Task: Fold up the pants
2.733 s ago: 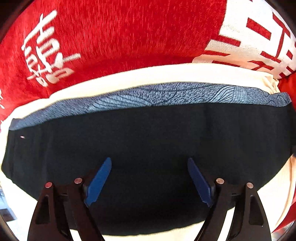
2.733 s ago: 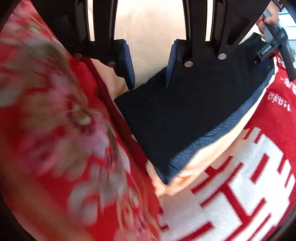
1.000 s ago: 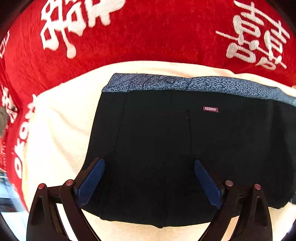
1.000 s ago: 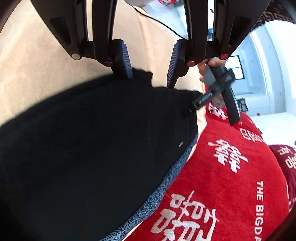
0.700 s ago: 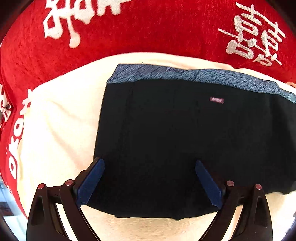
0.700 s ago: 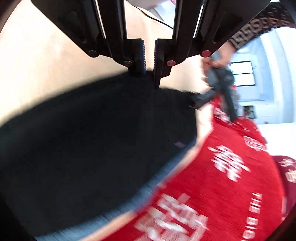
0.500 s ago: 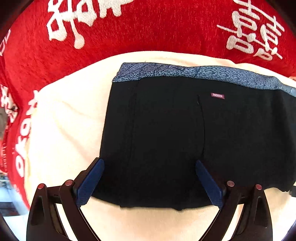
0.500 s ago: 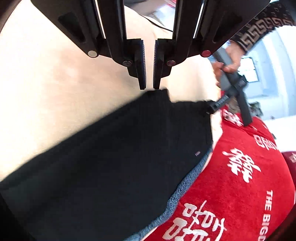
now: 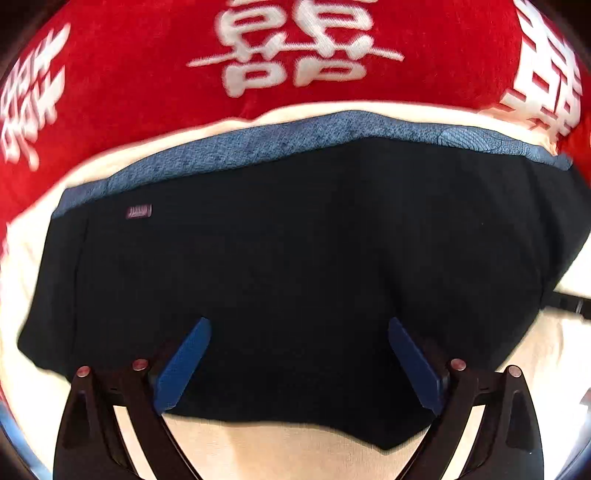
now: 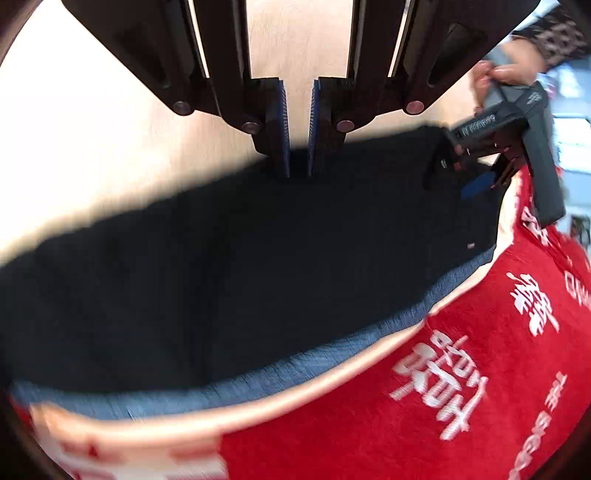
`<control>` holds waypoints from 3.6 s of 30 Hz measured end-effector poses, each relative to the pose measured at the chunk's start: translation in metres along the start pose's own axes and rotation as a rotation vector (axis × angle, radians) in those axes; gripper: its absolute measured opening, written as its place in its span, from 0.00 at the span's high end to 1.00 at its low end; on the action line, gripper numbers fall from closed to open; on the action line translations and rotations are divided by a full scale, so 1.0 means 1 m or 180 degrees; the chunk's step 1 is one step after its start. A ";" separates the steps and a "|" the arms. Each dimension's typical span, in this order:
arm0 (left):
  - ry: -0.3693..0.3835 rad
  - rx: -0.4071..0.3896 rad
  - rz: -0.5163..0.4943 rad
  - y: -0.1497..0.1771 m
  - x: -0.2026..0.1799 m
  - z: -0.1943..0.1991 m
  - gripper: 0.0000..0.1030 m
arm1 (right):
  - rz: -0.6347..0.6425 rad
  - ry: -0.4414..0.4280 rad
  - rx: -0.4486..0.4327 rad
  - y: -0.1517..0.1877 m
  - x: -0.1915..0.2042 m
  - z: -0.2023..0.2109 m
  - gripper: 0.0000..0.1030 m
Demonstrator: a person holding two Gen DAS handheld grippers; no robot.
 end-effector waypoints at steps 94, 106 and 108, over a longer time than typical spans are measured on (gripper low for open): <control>-0.0503 0.0254 -0.0107 -0.103 -0.181 -0.006 0.00 | -0.1024 -0.0334 -0.0511 -0.041 -0.205 0.102 0.48; -0.0536 0.0281 -0.0083 -0.102 -0.182 -0.005 0.00 | -0.1060 -0.0394 -0.0505 -0.042 -0.203 0.099 0.48; -0.0552 0.0291 -0.0096 -0.101 -0.182 -0.005 0.00 | -0.1065 -0.0401 -0.0504 -0.043 -0.203 0.098 0.48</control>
Point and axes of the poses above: each gripper's, at about its wrist camera, not at the fingertips, and z roughly against the way its jaws point, x to its left, y to its underside, the point moved 10 cm from there along -z, roughly the way its jaws point, and after that the axes turned 2 degrees about z, right-handed, at the moved point
